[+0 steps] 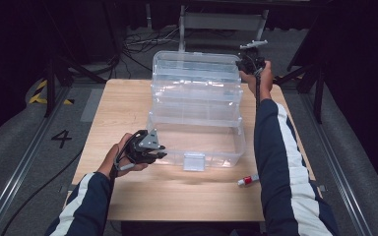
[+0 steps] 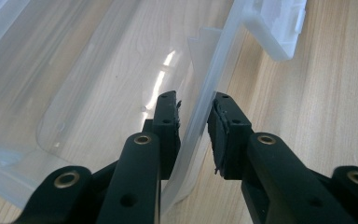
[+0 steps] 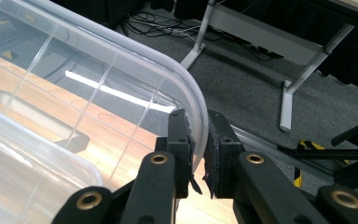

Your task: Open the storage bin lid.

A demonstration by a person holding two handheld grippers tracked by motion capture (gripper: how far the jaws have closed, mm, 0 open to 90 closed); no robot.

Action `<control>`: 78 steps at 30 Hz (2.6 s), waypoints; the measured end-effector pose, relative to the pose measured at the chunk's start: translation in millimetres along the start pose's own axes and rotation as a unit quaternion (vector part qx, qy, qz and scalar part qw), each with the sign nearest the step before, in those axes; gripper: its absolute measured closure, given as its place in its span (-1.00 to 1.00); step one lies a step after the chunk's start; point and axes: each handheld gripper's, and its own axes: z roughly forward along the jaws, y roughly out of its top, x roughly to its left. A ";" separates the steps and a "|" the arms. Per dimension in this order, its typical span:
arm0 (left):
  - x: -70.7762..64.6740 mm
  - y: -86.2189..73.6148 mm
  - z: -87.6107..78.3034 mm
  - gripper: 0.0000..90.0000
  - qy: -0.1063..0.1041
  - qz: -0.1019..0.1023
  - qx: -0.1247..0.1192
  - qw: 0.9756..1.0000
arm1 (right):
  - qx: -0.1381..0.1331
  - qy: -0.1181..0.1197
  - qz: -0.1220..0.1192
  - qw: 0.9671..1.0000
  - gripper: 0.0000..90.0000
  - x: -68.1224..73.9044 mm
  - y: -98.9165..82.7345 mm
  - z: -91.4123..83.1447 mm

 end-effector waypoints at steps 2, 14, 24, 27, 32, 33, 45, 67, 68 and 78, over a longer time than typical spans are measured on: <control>0.0 0.0 0.1 0.65 0.000 0.000 0.000 1.000 | 0.000 0.001 -0.001 1.000 0.82 -0.5 -0.3 0.7; -0.1 -0.9 0.2 0.65 0.000 0.000 -0.005 1.000 | 0.003 0.017 0.012 1.000 0.83 -5.0 -4.8 10.6; 0.0 -1.1 0.5 0.65 0.000 0.000 -0.006 1.000 | 0.012 0.022 0.016 1.000 0.82 -6.3 -5.3 15.8; -0.3 -1.3 0.7 0.64 0.001 0.000 -0.008 1.000 | 0.014 0.023 0.019 0.999 0.82 -6.6 -5.8 16.9; -0.4 -1.8 1.2 0.64 0.001 -0.001 -0.012 1.000 | 0.030 0.029 0.026 0.999 0.83 -8.2 -4.6 21.4; -0.4 -1.8 1.2 0.64 0.001 -0.001 -0.012 1.000 | 0.032 0.030 0.026 0.999 0.83 -8.6 -4.6 22.1; 0.2 -2.6 3.1 0.61 -0.007 -0.005 -0.019 1.000 | 0.080 0.042 0.035 0.995 0.81 -13.7 -13.4 37.0; -3.2 -0.5 4.7 0.67 -0.017 -0.001 -0.023 1.000 | 0.082 0.055 0.046 0.994 0.66 -21.4 -16.5 32.4; -3.2 -0.5 4.7 0.67 -0.017 -0.001 -0.022 1.000 | 0.078 0.055 0.046 0.994 0.65 -21.7 -16.0 30.6; -3.9 -0.2 4.9 0.66 -0.015 -0.001 -0.023 1.000 | 0.070 0.056 0.038 0.995 0.53 -22.4 -12.0 14.9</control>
